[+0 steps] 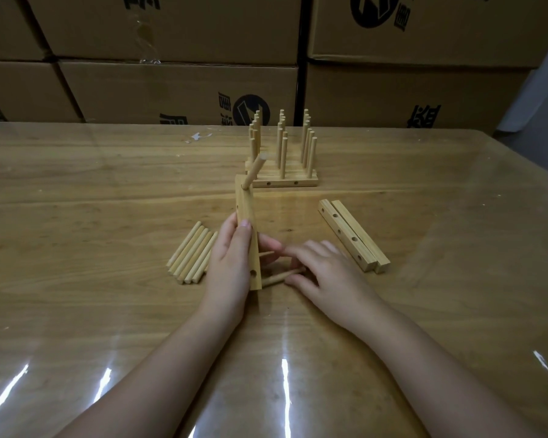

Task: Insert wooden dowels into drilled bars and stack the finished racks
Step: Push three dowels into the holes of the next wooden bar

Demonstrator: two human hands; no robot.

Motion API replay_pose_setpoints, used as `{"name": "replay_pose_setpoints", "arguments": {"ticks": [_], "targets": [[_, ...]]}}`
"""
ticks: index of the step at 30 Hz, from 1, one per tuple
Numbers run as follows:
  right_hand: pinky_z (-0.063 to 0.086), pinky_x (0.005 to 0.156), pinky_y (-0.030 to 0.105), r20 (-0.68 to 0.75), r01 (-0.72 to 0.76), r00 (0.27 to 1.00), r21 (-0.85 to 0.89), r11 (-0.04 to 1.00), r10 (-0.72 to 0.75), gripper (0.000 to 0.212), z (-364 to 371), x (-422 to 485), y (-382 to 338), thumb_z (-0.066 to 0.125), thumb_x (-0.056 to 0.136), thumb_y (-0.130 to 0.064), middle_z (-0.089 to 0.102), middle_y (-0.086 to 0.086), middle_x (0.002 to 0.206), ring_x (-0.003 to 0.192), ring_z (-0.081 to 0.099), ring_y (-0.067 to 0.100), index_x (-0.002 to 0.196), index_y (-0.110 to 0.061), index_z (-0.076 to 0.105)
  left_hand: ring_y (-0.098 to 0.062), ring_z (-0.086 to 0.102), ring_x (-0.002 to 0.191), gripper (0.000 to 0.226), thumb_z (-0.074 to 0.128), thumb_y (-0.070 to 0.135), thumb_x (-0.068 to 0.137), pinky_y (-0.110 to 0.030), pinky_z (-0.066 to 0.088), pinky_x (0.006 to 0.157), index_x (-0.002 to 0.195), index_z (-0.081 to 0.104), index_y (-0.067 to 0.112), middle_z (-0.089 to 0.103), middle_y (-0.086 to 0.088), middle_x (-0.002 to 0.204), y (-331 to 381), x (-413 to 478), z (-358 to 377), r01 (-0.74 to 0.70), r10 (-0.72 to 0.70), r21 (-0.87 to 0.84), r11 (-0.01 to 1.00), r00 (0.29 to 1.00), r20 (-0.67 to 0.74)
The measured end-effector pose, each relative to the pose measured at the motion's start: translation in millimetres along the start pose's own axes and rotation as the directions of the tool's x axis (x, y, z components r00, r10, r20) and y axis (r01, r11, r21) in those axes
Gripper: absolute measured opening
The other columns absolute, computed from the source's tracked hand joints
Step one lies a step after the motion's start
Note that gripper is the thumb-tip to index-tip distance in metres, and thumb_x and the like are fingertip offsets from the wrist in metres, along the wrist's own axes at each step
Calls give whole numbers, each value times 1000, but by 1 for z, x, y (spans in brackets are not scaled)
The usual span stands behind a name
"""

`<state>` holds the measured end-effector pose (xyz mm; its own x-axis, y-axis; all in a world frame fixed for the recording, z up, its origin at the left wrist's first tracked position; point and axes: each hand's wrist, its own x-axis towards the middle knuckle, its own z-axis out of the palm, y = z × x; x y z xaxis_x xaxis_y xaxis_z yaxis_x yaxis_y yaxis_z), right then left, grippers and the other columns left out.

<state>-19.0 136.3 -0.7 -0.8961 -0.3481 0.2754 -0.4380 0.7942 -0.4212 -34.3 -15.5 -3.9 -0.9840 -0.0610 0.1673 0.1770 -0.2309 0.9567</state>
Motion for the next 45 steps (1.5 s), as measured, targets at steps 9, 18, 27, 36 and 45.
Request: {"name": "replay_pose_setpoints", "arguments": {"ticks": [9, 18, 27, 36, 45], "targets": [[26, 85, 16, -143, -195, 970, 39, 980, 198, 24, -2, 0, 8, 50, 95, -25, 51, -4, 104, 106, 40, 15, 113, -17, 65, -12, 67, 70, 24, 34, 28, 102, -26, 54, 61, 96, 56, 22, 69, -2, 65, -4, 7, -6, -4, 3, -4, 1000, 975, -221], [46, 76, 26, -168, -164, 952, 425, 890, 255, 20, -6, -1, 4, 46, 96, -11, 62, -5, 79, 77, 57, 7, 102, -14, 64, -7, 51, 45, 28, 30, 35, 99, -26, 42, 50, 99, 52, 17, 65, 3, 62, -6, 9, -7, 14, 9, 123, 992, 983, -185], [41, 69, 11, -222, -60, 960, 438, 897, 172, 18, -6, -3, 0, 56, 92, -16, 60, -15, 80, 79, 56, -2, 105, -19, 68, -12, 53, 48, 47, 35, 60, 91, -26, 44, 46, 93, 58, 20, 60, 0, 60, -3, 5, -6, 164, -164, 7, 986, 986, -20], [46, 63, 18, -234, -66, 947, 529, 846, 220, 22, -6, -4, -1, 69, 82, -20, 59, -12, 77, 72, 56, 3, 96, -36, 64, -11, 51, 48, 22, 48, 36, 94, -22, 42, 44, 107, 53, 18, 56, 2, 61, 1, 2, -4, 101, -100, -4, 995, 989, 109], [48, 71, 13, -204, -26, 907, 847, 531, 370, 20, -11, 0, -3, 70, 78, -3, 66, -13, 77, 76, 61, -1, 86, -21, 68, -9, 51, 49, 26, 46, 25, 98, -22, 43, 44, 123, 52, 21, 56, 3, 60, 2, 2, -3, 155, -155, 5, 988, 985, 74]]}}
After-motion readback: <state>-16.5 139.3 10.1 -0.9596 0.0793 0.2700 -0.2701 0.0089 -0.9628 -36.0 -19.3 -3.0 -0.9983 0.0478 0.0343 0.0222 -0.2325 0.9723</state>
